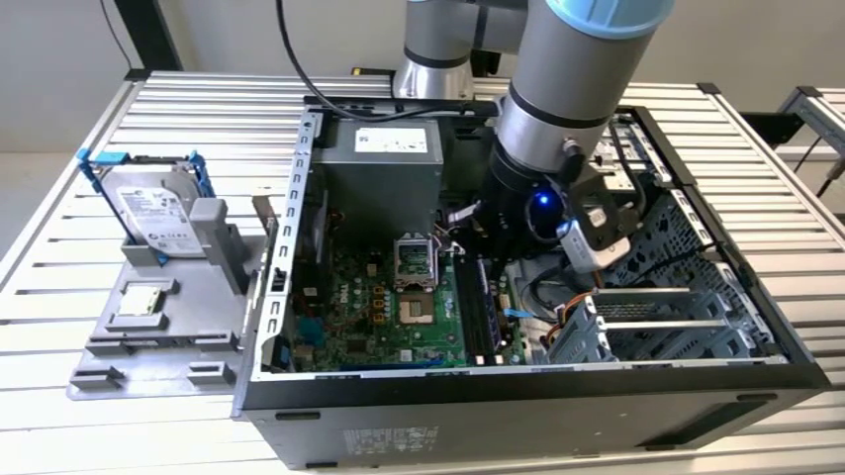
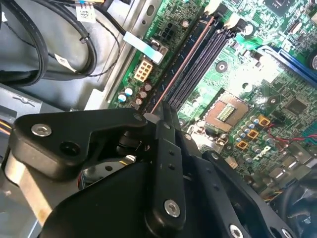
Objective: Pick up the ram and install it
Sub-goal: 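Insert the ram into the slot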
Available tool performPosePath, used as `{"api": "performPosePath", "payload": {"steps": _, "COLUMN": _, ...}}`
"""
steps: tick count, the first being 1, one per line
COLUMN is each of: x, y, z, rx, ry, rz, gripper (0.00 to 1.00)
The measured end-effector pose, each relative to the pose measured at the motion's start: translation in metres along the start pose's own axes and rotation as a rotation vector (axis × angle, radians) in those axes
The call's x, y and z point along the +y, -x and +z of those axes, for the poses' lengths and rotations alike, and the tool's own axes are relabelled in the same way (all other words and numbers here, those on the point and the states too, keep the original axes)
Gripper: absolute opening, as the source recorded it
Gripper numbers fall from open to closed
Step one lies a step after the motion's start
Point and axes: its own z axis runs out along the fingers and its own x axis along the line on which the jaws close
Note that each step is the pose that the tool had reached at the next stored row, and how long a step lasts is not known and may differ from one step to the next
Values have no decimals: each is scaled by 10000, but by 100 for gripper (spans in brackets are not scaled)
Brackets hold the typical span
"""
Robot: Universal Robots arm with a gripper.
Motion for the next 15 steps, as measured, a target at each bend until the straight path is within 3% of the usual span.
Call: {"api": "performPosePath", "payload": {"steps": 15, "x": 1, "y": 0, "z": 0, "rx": 16, "ry": -57, "rz": -2717, "gripper": 0}}
